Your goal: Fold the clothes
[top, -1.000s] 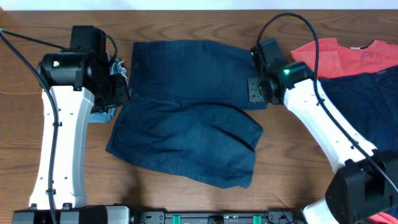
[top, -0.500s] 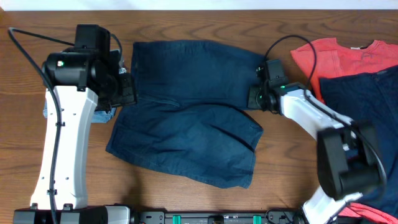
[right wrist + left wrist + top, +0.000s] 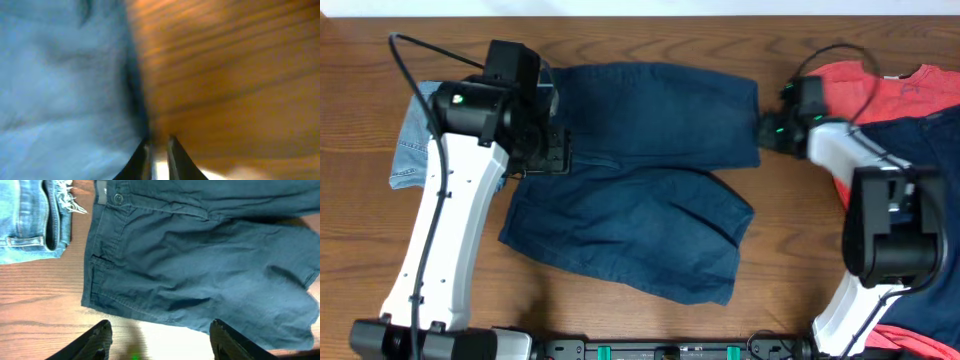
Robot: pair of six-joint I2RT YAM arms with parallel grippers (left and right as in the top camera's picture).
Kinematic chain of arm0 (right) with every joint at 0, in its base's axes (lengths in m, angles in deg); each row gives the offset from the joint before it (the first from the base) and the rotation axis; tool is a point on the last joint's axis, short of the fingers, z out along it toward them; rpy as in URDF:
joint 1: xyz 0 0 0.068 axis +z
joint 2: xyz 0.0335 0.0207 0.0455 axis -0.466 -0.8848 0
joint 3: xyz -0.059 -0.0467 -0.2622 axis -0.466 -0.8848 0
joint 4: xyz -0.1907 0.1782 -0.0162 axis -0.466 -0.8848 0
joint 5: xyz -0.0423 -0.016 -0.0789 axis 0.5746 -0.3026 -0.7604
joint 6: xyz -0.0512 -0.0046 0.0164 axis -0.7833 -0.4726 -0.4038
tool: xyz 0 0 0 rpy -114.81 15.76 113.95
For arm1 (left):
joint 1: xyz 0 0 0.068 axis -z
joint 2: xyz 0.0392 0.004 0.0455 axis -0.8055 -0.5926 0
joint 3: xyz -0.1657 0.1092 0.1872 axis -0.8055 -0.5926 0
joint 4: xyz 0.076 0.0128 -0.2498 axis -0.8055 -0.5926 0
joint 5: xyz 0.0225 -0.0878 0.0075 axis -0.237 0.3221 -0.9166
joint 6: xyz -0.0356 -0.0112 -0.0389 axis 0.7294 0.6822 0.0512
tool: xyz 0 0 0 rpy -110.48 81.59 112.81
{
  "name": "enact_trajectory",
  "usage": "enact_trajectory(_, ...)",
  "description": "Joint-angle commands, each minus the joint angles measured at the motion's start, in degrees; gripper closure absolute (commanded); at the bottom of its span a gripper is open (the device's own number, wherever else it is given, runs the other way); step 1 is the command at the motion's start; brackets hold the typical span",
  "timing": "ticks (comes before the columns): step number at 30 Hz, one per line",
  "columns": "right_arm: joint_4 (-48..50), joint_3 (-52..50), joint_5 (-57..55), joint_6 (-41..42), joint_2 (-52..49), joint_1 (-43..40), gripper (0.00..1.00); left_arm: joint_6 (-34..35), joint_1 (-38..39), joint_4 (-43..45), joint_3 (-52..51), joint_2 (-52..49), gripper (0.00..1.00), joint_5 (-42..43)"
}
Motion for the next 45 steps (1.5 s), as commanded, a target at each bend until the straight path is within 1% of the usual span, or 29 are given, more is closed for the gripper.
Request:
enact_trajectory(1, -7.48, 6.51, 9.07, -8.26, 1.20, -2.95, 0.75, -0.37, 0.22, -0.22, -2.29, -1.66, 0.35, 0.13)
enact_trajectory(2, -10.40, 7.72, 11.96, -9.99, 1.99, -3.23, 0.69, -0.37, 0.22, -0.17, -3.15, -1.79, 0.35, 0.13)
enact_trajectory(3, -13.66, 8.70, 14.80, -11.67, 3.15, -3.30, 0.65, -0.37, 0.22, 0.02, -4.09, -1.88, 0.35, 0.13)
enact_trajectory(5, -20.41, 9.33, 18.49, -13.68, 6.05, -2.93, 0.61, -0.39, 0.22, 0.33, -5.70, -1.97, 0.35, 0.11)
enact_trajectory(6, -23.56, 9.33, 18.58, -13.88, 7.32, -2.51, 0.59, -0.37, 0.22, 0.42, -6.32, -1.97, 0.34, -0.11)
enact_trajectory(8, -31.19, 9.33, 17.09, -14.49, 9.62, -1.01, 0.56, -0.39, 0.22, 0.42, -7.30, -1.97, 0.35, -0.87)
enact_trajectory(10, -37.86, 9.20, 13.35, -14.51, 10.34, 1.14, 0.50, -0.37, 0.22, 0.46, -8.17, -1.97, 0.34, -2.38)
enact_trajectory(13, -42.38, 7.34, 7.69, -14.47, 10.14, 4.28, 0.42, -0.37, 0.22, 0.48, -9.07, -2.01, 0.33, -5.88)
enact_trajectory(16, -42.12, 2.99, 6.34, -14.29, 10.10, 6.80, 0.40, -0.33, 0.22, 0.81, -10.47, -2.03, 0.32, -7.17)
enact_trajectory(18, -40.65, -0.02, 6.34, -14.21, 10.10, 7.76, 0.41, -0.09, 0.22, 1.62, -12.22, -2.03, 0.32, -7.10)
enact_trajectory(20, -38.01, -3.19, 6.34, -14.25, 10.10, 8.11, 0.43, 0.70, 0.22, 2.93, -14.73, -2.03, 0.32, -6.67)
enact_trajectory(23, -33.66, -6.91, 6.05, -14.32, 10.10, 8.09, 0.53, 2.27, 0.22, 5.77, -19.58, -2.03, 0.32, -6.45)
enact_trajectory(27, -28.65, -9.79, 6.10, -16.33, 10.10, 8.61, 0.59, 5.27, 0.22, 10.95, -26.82, -2.08, 0.32, -6.29)
enact_trajectory(30, -27.93, -9.94, 6.08, -18.67, 10.12, 9.03, 0.71, 8.98, 0.22, 16.57, -32.65, -2.08, 0.32, -6.32)
enact_trajectory(33, -26.95, -9.92, 4.87, -18.99, 10.23, 8.94, 0.78, 10.82, 0.22, 21.70, -37.77, -2.08, 0.33, -6.32)
enact_trajectory(35, -26.86, -9.46, 4.17, -19.02, 10.47, 8.74, 0.74, 10.93, 0.20, 24.41, -40.79, -2.08, 0.34, -6.34)
enact_trajectory(36, -27.41, -8.94, 4.26, -19.04, 10.71, 8.63, 0.70, 10.93, 0.17, 25.35, -41.97, -2.08, 0.37, -6.34)
enact_trajectory(38, -29.42, -7.69, 6.54, -21.33, 11.54, 8.61, 0.57, 11.17, 0.17, 26.53, -43.95, -2.08, 0.38, -6.36)
enact_trajectory(40, -32.92, -6.19, 10.29, -25.11, 12.92, 8.63, 0.50, 11.15, 0.17, 27.19, -45.20, -2.08, 0.39, -6.36)
enact_trajectory(42, -36.00, -5.35, 11.26, -26.45, 14.40, 8.63, 0.48, 11.13, 0.17, 28.04, -45.97, -2.08, 0.39, -6.36)
enact_trajectory(45, -38.56, -5.33, 11.06, -26.29, 15.98, 8.68, 0.47, 11.10, 0.17, 28.81, -46.10, -2.08, 0.39, -6.34)
